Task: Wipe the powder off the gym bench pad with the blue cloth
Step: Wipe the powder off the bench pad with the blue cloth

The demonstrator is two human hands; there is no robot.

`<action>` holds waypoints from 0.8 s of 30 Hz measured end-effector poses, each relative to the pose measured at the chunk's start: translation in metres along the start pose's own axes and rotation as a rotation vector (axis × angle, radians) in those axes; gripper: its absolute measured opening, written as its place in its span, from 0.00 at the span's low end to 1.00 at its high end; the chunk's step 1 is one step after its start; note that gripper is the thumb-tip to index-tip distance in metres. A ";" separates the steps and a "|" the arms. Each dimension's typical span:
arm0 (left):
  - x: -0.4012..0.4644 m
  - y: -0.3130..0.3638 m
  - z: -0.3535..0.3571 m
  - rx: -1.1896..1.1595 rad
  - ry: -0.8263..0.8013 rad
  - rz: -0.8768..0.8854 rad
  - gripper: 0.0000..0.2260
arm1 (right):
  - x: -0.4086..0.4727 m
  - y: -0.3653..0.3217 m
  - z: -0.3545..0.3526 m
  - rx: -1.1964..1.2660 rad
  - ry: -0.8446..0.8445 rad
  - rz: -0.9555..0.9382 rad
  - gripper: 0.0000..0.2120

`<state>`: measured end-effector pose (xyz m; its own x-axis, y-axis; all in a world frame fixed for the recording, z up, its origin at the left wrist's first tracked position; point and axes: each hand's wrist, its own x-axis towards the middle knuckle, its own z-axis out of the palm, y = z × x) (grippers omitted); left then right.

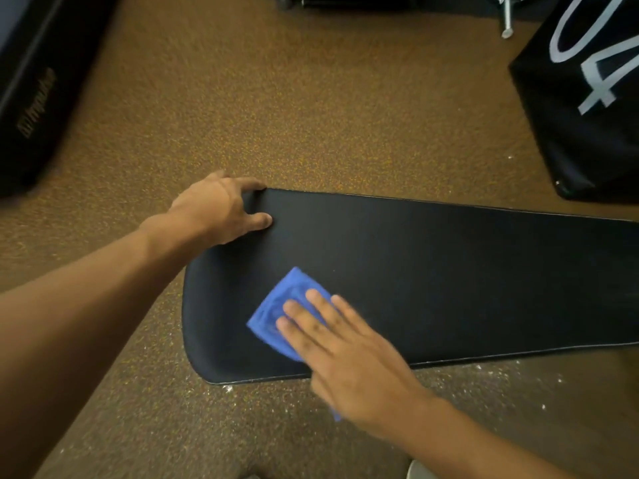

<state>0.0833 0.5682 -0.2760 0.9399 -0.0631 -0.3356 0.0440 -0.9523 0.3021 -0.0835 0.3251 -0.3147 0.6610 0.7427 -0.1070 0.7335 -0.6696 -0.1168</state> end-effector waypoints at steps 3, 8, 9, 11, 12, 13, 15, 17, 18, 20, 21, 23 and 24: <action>0.001 0.001 0.000 -0.001 -0.002 -0.001 0.31 | 0.029 0.016 -0.002 0.028 0.081 0.185 0.31; 0.000 0.002 0.000 -0.004 0.013 0.009 0.30 | 0.025 -0.013 -0.001 0.075 0.065 0.168 0.32; -0.001 0.002 -0.001 -0.001 0.003 0.001 0.30 | 0.008 -0.015 -0.001 0.068 0.036 0.112 0.33; -0.003 0.005 -0.003 0.009 -0.010 -0.015 0.31 | -0.016 -0.002 -0.001 0.047 0.009 0.033 0.33; -0.003 0.005 -0.004 0.009 -0.015 -0.019 0.31 | -0.020 0.009 -0.001 0.025 0.008 0.026 0.33; -0.003 0.005 -0.004 0.009 -0.023 -0.020 0.31 | -0.018 0.020 0.000 0.002 0.022 0.050 0.33; -0.002 0.005 -0.004 0.013 -0.025 -0.028 0.31 | 0.003 0.034 -0.002 0.009 0.080 0.175 0.31; -0.002 0.004 -0.003 0.010 -0.012 -0.030 0.31 | 0.027 0.027 -0.006 0.078 0.111 0.296 0.31; -0.003 0.005 -0.003 0.007 -0.004 -0.023 0.31 | 0.032 0.019 -0.005 0.099 0.123 0.312 0.31; -0.003 0.007 -0.002 0.002 -0.001 -0.012 0.30 | 0.020 0.003 0.000 0.090 0.099 0.232 0.32; -0.004 0.007 -0.003 0.004 -0.005 -0.009 0.30 | 0.007 -0.001 0.001 0.079 0.071 0.170 0.32; -0.005 0.007 -0.005 0.003 -0.011 -0.017 0.31 | -0.018 0.008 0.002 0.063 0.034 0.063 0.32; -0.005 0.008 -0.006 0.001 -0.016 -0.024 0.31 | -0.024 0.018 0.001 0.052 0.024 0.048 0.32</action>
<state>0.0810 0.5626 -0.2669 0.9331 -0.0448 -0.3569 0.0661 -0.9539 0.2927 -0.0865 0.2947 -0.3155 0.6990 0.7094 -0.0903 0.6921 -0.7029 -0.1638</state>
